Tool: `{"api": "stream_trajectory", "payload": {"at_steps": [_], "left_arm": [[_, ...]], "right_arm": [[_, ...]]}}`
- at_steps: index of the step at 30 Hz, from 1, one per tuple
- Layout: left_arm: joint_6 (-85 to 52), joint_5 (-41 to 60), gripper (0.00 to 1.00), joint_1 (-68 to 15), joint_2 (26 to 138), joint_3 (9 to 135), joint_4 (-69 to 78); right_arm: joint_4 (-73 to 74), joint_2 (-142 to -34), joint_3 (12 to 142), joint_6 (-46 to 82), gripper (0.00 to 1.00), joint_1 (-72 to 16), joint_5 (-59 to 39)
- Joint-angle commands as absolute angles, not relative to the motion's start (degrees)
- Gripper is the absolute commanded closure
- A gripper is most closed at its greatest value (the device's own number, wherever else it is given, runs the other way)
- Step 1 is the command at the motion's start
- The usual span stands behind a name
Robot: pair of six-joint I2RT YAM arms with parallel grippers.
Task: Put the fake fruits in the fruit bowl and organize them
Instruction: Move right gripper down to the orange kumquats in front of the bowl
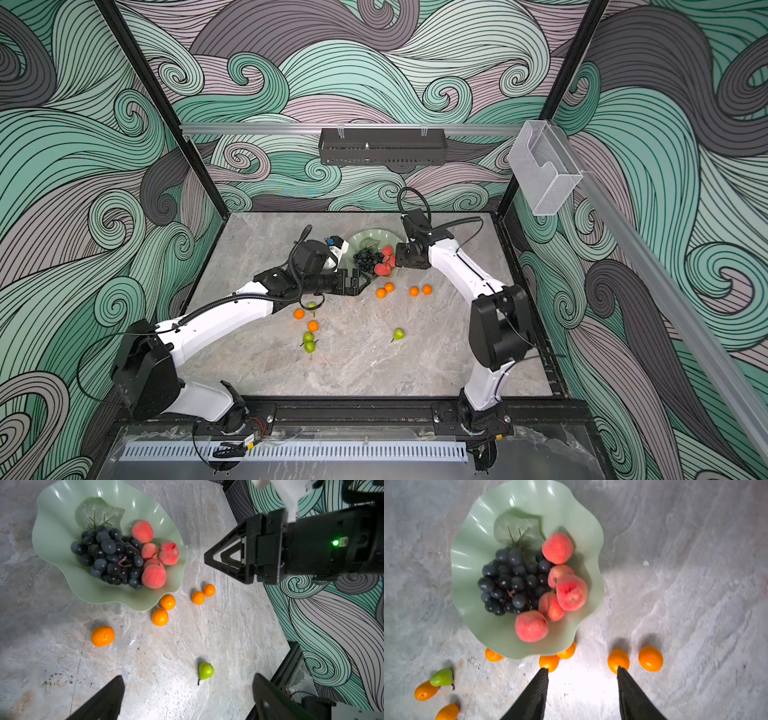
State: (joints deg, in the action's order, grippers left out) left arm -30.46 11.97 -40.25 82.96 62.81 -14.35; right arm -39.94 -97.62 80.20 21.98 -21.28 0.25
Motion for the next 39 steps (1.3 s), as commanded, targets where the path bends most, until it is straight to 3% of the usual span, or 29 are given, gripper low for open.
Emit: {"api": "stream_trajectory", "payload": {"at_steps": [1, 7, 15, 27, 39], "left_arm": [[-31.4, 11.5, 0.02, -42.0, 81.9, 60.8, -15.7], [-32.3, 10.1, 0.02, -48.2, 84.3, 61.2, -13.5], [-28.4, 7.3, 0.02, -53.4, 93.9, 70.0, -12.6], [-24.5, 8.5, 0.02, -53.8, 104.1, 80.6, -15.2], [-23.3, 9.9, 0.02, -53.7, 107.1, 83.0, -16.2]], "right_arm": [[-40.1, -93.0, 73.8, 24.3, 0.45, -21.2, 3.5], [-39.9, -87.8, 65.5, 24.5, 0.45, -17.7, 6.3], [-38.9, -92.4, 65.6, 24.4, 0.45, -11.9, 3.5], [-40.0, -103.6, 73.1, 21.9, 0.46, -8.8, -3.3], [-41.0, -110.8, 76.9, 20.8, 0.49, -8.9, -6.5]]}}
